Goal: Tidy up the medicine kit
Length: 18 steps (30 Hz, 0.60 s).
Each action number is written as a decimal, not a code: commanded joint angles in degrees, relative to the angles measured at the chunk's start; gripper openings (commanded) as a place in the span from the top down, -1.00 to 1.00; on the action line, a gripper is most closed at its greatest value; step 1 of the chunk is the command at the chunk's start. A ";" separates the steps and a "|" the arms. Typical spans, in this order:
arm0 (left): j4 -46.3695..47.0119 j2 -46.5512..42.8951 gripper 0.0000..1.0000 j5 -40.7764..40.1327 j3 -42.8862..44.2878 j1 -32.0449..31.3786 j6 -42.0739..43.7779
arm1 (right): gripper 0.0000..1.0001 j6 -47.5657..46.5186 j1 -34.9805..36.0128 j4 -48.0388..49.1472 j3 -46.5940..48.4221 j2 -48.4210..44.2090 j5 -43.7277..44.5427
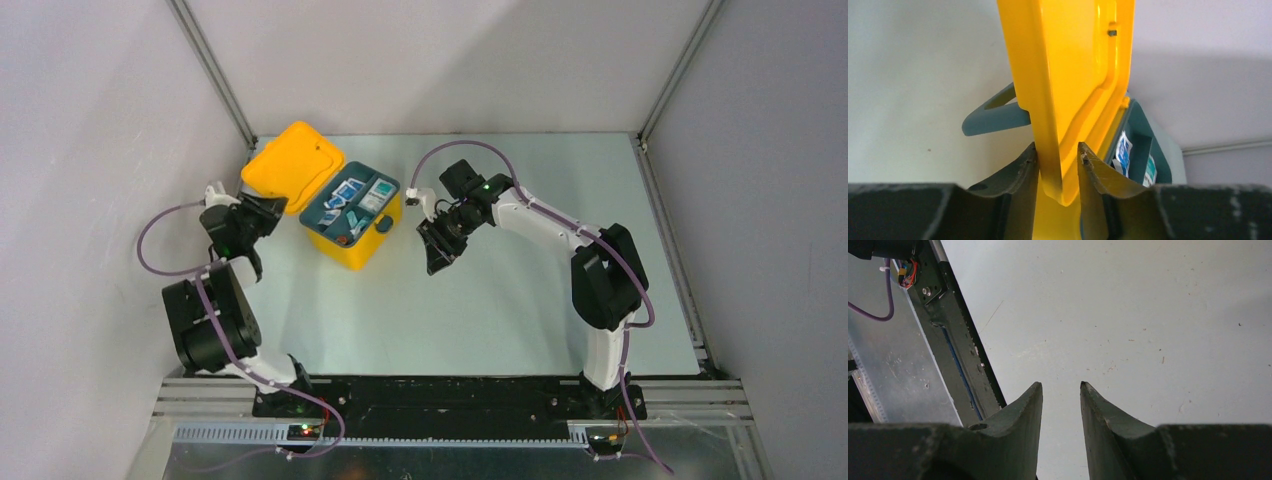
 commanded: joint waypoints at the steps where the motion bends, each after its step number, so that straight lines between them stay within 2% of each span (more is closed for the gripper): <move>1: 5.61 -9.26 0.18 2.20 -2.23 -4.76 14.05 | 0.23 -0.65 -0.03 -0.19 1.09 0.26 0.38; 4: 4.71 -15.99 -0.14 0.78 -5.22 -8.55 23.79 | 0.23 -0.61 0.05 -0.24 1.21 0.44 0.30; 6: 2.92 -18.81 -0.23 0.32 -5.70 -12.26 28.20 | 0.23 -0.55 0.13 -0.24 1.30 0.61 0.30; 13: -2.96 -21.01 -0.39 2.57 -5.12 -16.13 35.88 | 0.23 -0.76 0.48 -0.41 1.15 0.13 0.62; 18: -11.76 -22.48 -0.46 9.46 -3.50 -19.35 44.91 | 0.23 -0.87 0.12 -0.41 0.68 -0.81 1.21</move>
